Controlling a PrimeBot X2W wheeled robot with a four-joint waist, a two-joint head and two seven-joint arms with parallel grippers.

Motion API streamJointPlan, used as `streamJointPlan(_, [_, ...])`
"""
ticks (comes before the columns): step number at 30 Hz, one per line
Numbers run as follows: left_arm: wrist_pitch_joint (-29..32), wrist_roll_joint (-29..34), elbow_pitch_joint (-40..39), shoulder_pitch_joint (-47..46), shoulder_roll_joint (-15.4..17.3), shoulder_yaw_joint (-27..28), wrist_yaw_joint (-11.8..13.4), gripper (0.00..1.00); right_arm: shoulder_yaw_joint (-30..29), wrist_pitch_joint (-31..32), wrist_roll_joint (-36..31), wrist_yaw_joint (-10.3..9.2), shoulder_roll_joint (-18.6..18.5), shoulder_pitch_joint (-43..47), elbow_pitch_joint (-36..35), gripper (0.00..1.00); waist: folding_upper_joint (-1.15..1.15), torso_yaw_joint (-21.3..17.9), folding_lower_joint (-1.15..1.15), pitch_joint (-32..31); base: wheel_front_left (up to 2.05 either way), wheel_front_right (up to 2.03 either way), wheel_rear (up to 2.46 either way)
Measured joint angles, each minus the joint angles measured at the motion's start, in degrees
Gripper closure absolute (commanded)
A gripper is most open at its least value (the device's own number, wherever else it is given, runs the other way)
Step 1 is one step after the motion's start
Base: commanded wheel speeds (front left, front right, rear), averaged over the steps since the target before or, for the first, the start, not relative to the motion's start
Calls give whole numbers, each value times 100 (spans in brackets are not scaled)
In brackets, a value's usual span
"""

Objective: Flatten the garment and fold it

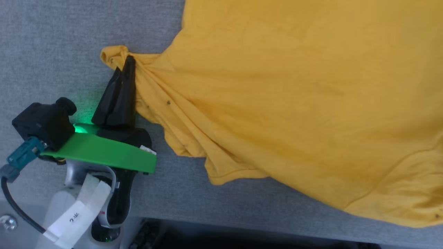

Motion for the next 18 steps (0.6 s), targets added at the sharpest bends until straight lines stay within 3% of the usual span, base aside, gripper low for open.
streamJointPlan(5, [-49,0,-47,-65,-36,-78,-21,100,256,469,276,-8,-238,-185,-115,0,0,166,0,160,0,0,0])
streamJointPlan(6, [-51,0,-47,-73,-40,-86,-21,100,280,567,343,-10,-267,-197,-137,63,0,179,0,165,0,0,0])
streamJointPlan(7, [-51,0,-44,-74,-41,-92,-21,100,313,656,428,-27,-297,-199,-183,87,0,185,0,156,0,0,0])
streamJointPlan(8, [-49,-1,-27,-76,-42,-97,-21,100,327,708,501,-33,-313,-193,-231,100,0,185,0,140,0,0,0])
streamJointPlan(13, [-55,-2,197,-85,-38,-85,-21,100,327,706,672,-24,-290,38,-466,100,0,147,0,-44,0,0,0])
streamJointPlan(18, [-33,-15,609,-49,-2,-21,-12,100,355,308,873,-24,-389,302,-850,100,0,40,0,-429,0,0,0])
